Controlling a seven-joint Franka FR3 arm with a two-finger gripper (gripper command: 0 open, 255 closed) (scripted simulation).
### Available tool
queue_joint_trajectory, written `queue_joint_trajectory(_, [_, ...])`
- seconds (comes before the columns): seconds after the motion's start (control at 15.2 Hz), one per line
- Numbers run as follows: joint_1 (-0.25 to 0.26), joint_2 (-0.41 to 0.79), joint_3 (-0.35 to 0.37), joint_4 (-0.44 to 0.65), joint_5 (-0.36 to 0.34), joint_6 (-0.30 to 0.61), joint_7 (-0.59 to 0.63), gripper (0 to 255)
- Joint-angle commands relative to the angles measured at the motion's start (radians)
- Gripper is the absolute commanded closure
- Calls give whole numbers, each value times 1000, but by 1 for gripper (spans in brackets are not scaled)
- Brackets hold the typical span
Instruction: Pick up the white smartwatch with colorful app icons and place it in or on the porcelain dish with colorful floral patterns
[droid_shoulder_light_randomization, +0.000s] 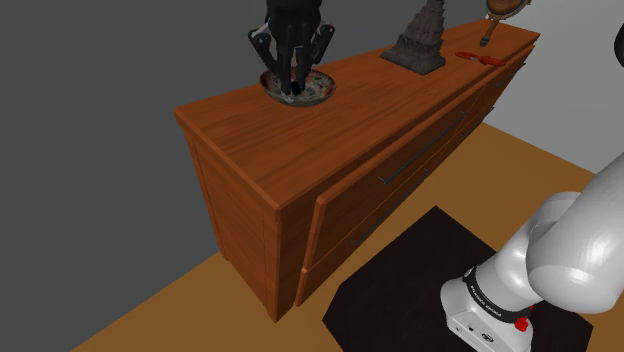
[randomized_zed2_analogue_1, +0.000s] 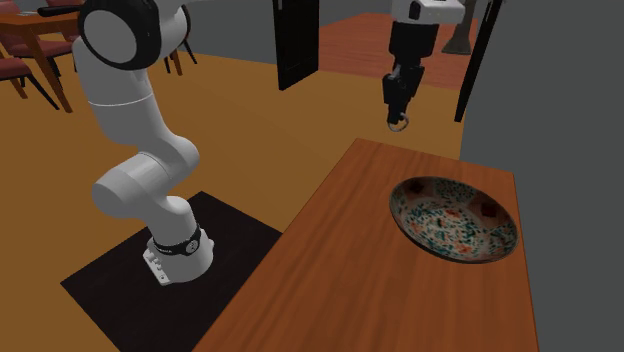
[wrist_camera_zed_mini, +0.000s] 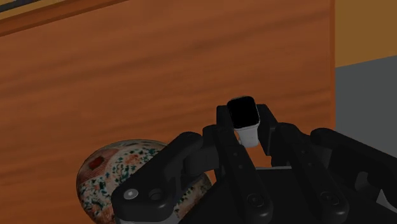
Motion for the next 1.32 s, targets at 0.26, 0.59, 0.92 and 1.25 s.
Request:
queue_joint_trajectory(0.26, [-12,57,-12,128,-24,-74,-34,255])
queue_joint_trajectory(0.59, [-51,159,-50,276,-61,-119,-127,255])
queue_joint_trajectory(0.92, [-71,315,-82,516,-110,-203,-217,255])
queue_joint_trajectory(1.25, [-81,409,-100,642,-135,-233,-268,255])
